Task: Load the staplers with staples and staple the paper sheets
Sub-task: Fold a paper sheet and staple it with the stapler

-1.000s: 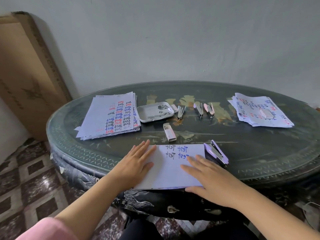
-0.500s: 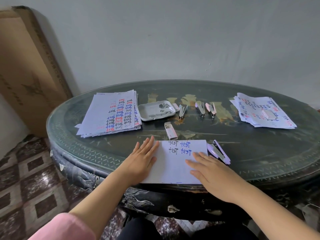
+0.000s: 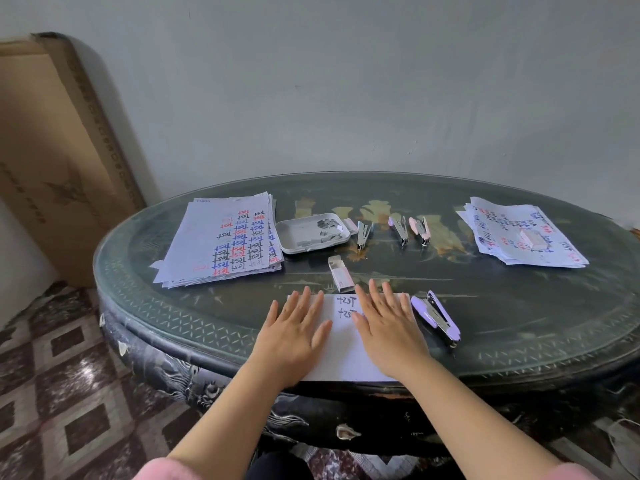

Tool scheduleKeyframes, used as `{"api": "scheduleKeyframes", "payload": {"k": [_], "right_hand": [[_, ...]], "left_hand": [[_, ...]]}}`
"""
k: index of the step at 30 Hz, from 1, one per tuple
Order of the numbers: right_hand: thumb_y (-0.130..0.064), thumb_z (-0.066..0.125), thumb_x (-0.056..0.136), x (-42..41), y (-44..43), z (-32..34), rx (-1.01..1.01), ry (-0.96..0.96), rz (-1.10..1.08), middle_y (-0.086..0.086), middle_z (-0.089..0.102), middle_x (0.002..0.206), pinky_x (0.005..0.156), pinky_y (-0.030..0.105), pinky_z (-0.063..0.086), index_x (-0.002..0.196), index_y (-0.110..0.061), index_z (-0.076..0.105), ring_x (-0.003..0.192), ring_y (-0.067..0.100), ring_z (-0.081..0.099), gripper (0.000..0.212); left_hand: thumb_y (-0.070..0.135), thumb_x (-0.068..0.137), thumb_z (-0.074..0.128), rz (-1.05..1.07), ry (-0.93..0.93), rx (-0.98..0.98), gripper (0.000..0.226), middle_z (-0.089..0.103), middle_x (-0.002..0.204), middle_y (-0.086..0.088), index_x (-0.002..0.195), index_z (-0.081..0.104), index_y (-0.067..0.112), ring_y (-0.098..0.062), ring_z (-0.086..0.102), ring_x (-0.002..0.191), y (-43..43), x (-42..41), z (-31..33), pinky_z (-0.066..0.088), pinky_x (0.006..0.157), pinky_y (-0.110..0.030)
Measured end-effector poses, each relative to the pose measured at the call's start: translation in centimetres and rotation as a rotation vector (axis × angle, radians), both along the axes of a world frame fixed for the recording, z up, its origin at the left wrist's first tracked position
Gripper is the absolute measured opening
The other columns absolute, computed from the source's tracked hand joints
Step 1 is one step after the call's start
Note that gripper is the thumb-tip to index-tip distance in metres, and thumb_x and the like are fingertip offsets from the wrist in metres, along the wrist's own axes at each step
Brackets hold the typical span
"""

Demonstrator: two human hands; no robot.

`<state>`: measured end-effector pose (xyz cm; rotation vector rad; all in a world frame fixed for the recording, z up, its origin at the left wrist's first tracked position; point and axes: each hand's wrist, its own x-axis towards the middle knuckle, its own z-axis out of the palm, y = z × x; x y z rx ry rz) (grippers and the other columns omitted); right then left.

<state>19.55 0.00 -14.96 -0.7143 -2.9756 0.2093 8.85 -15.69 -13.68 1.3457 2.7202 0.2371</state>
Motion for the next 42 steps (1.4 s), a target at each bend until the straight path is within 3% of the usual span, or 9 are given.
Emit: {"api": "scheduleKeyframes", "payload": {"k": [6,10,14,19,26,35,37,39,42], "right_hand": [[-0.056,-0.033,0.075,0.3,-0.3,0.2,0.032,-0.026,0.051,-0.012,-0.017,0.158,0.114,0.038,-0.020,0.150,-0.030,-0.014,0.142,0.015,-0.026,0.081],[-0.046,-0.027,0.069,-0.1,-0.4,0.3,0.030,-0.044,0.064,-0.011,-0.011,0.160,0.117,0.038,-0.014,0.153,-0.027,-0.006,0.147,0.020,-0.017,0.089],[-0.046,-0.027,0.067,-0.5,-0.9,0.4,0.016,-0.055,0.030,-0.009,-0.006,0.161,0.119,0.040,-0.011,0.153,-0.026,-0.002,0.148,0.022,-0.013,0.092],[-0.038,0.007,0.102,-0.2,-1.2,1.0,-0.006,-0.086,-0.020,-0.010,-0.007,0.161,0.120,0.042,-0.008,0.153,-0.030,-0.003,0.148,0.018,-0.012,0.053],[-0.059,0.006,0.096,0.4,-0.6,1.2,-0.026,-0.070,-0.199,0.001,0.000,0.162,0.120,0.042,-0.008,0.154,-0.015,0.005,0.149,0.015,-0.006,0.073],[-0.059,0.008,0.096,0.8,-0.1,1.4,-0.038,-0.079,-0.312,0.010,0.001,0.161,0.120,0.040,-0.006,0.153,-0.005,0.003,0.149,0.022,-0.002,0.078],[-0.053,0.014,0.099,0.9,0.2,1.6,0.035,-0.069,-0.281,0.014,0.017,0.159,0.120,0.039,0.003,0.151,-0.003,0.017,0.147,0.025,0.013,0.072],[-0.044,0.027,0.100,0.9,1.3,2.4,0.150,0.004,-0.216,0.012,0.048,0.140,0.112,0.036,0.028,0.137,-0.006,0.044,0.130,0.027,0.041,0.056],[-0.039,0.046,0.096,0.7,3.7,4.0,0.067,0.035,-0.176,0.007,0.053,0.125,0.098,0.034,0.039,0.129,-0.015,0.053,0.117,0.025,0.047,0.041]], "left_hand": [[0.051,0.076,-0.020,-0.088,0.122,-0.009,0.080,-0.017,0.158,0.007,0.150,-0.008,0.023,-0.007,-0.022,0.141,1.1,0.5,-0.3,-0.015,0.117,-0.043],[0.039,0.099,0.008,-0.087,0.029,0.004,0.057,-0.012,0.159,0.005,0.151,-0.005,0.021,-0.008,-0.015,0.144,1.7,0.5,0.0,-0.013,0.118,-0.036],[0.037,0.099,0.016,0.007,0.006,0.047,0.057,-0.004,0.160,0.006,0.152,0.002,0.021,-0.010,-0.007,0.146,2.4,1.4,0.0,-0.006,0.119,-0.035],[0.044,0.098,0.015,0.044,0.020,0.042,0.058,-0.001,0.159,0.011,0.152,0.005,0.024,-0.008,-0.005,0.146,2.5,1.4,0.1,-0.004,0.119,-0.035],[0.068,0.088,0.009,0.119,0.029,-0.050,0.079,-0.010,0.158,0.014,0.151,-0.004,0.023,-0.002,-0.012,0.143,0.5,0.1,0.6,-0.012,0.117,-0.044],[0.077,0.081,0.006,0.230,0.036,-0.032,0.092,-0.009,0.159,0.008,0.151,-0.005,0.018,-0.003,-0.012,0.144,-0.2,0.5,0.7,-0.015,0.115,-0.048],[0.078,0.081,0.006,0.230,0.020,-0.022,0.093,-0.010,0.159,0.009,0.151,-0.006,0.018,-0.003,-0.013,0.144,-0.3,0.5,0.6,-0.015,0.115,-0.049],[0.078,0.081,0.006,0.227,-0.003,-0.003,0.093,-0.012,0.159,0.009,0.151,-0.007,0.019,-0.003,-0.015,0.143,-0.3,0.5,0.5,-0.014,0.115,-0.049],[0.079,0.079,0.005,0.229,-0.009,0.014,0.094,-0.015,0.158,0.009,0.150,-0.009,0.019,-0.004,-0.017,0.143,-0.4,0.6,0.4,-0.014,0.115,-0.049]]}}
